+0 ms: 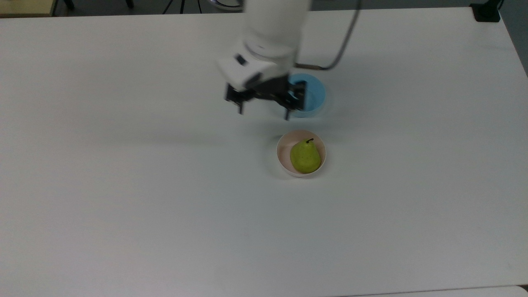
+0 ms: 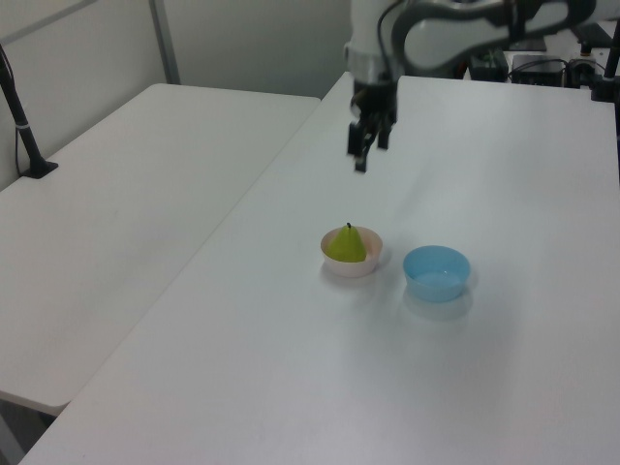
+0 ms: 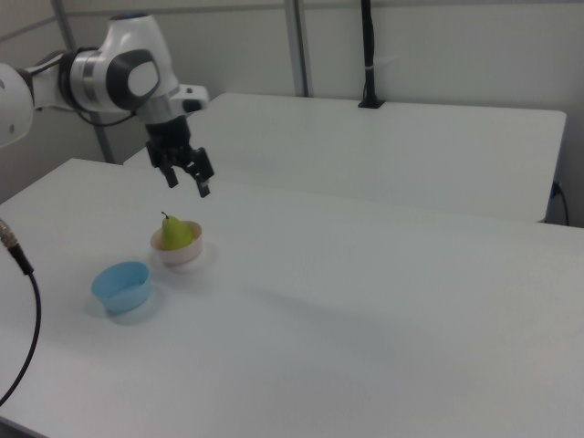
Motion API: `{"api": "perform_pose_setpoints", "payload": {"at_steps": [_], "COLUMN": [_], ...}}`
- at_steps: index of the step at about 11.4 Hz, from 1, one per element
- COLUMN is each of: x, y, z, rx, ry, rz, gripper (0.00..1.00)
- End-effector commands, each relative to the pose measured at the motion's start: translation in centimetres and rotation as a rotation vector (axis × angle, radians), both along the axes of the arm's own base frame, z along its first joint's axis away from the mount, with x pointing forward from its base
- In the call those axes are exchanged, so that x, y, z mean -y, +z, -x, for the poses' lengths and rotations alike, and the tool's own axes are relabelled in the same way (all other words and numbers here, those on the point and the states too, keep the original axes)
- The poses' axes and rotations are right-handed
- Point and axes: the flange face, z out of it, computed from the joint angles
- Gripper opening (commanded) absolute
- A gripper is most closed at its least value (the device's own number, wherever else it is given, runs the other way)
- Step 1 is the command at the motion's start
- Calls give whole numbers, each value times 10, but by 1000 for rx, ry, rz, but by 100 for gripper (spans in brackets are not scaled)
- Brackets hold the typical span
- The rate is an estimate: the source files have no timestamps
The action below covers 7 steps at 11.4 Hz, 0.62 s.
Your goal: Place the pear in the bowl
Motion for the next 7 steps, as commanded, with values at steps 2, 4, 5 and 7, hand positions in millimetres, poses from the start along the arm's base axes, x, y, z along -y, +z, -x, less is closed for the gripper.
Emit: {"api": "perform_pose_setpoints", "payload": {"at_steps": [2,4,5,7], "x": [123,149,153,155], "y": [59,70,72,73], "z": [49,64,69,72], "rx": [-33,-32,-30,-30], "ry": [-30,-38,-35,-36], "rz": [-38,-41,-43,-44], "gripper": [100,100,100,100]}}
